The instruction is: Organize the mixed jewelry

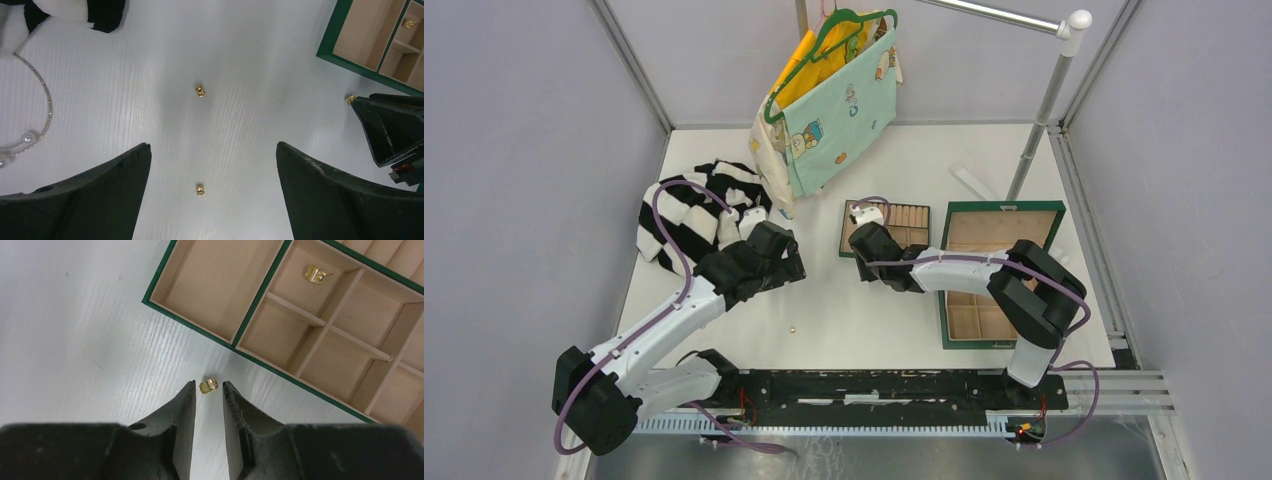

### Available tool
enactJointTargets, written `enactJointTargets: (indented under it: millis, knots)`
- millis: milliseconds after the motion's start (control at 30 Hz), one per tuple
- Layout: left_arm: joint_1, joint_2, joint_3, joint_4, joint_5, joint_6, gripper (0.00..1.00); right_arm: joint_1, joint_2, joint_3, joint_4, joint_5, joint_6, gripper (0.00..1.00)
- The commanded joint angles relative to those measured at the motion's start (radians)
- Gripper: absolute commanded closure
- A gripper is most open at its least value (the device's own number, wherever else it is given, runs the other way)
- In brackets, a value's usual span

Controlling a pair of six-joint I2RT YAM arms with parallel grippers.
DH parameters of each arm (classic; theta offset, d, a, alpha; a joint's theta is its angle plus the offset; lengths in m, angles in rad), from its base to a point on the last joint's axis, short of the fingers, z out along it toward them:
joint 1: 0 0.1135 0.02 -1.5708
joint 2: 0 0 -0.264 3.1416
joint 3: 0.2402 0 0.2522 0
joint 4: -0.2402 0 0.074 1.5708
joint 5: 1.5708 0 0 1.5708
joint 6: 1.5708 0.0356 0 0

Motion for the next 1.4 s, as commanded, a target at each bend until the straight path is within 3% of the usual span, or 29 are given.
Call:
enactJointTargets:
  millis: [0,233,933,1167,1267,1367]
  knots:
    - [-0.003,0.007,0.024,0.004,-0.031,0.004,0.00,-0.011,0.002,0.004,0.051,0.015,0.034,0.69]
    - [-0.004,0.015,0.025,0.005,-0.033,0.009,0.00,-0.026,0.002,-0.014,0.051,0.003,0.041,0.75]
    - [-0.003,0.020,0.014,0.006,-0.036,0.009,0.00,-0.034,0.035,-0.011,0.083,-0.046,0.050,0.79]
    - [-0.003,0.020,0.019,0.005,-0.035,0.011,0.00,-0.036,0.028,-0.014,0.084,-0.048,0.050,0.88]
    - [-0.004,0.019,0.017,0.005,-0.036,0.012,0.00,-0.035,0.021,-0.014,0.080,-0.051,0.051,1.00]
    - [-0.003,0.016,0.016,0.003,-0.038,0.012,0.00,-0.035,0.000,-0.018,0.077,-0.071,0.048,1.00]
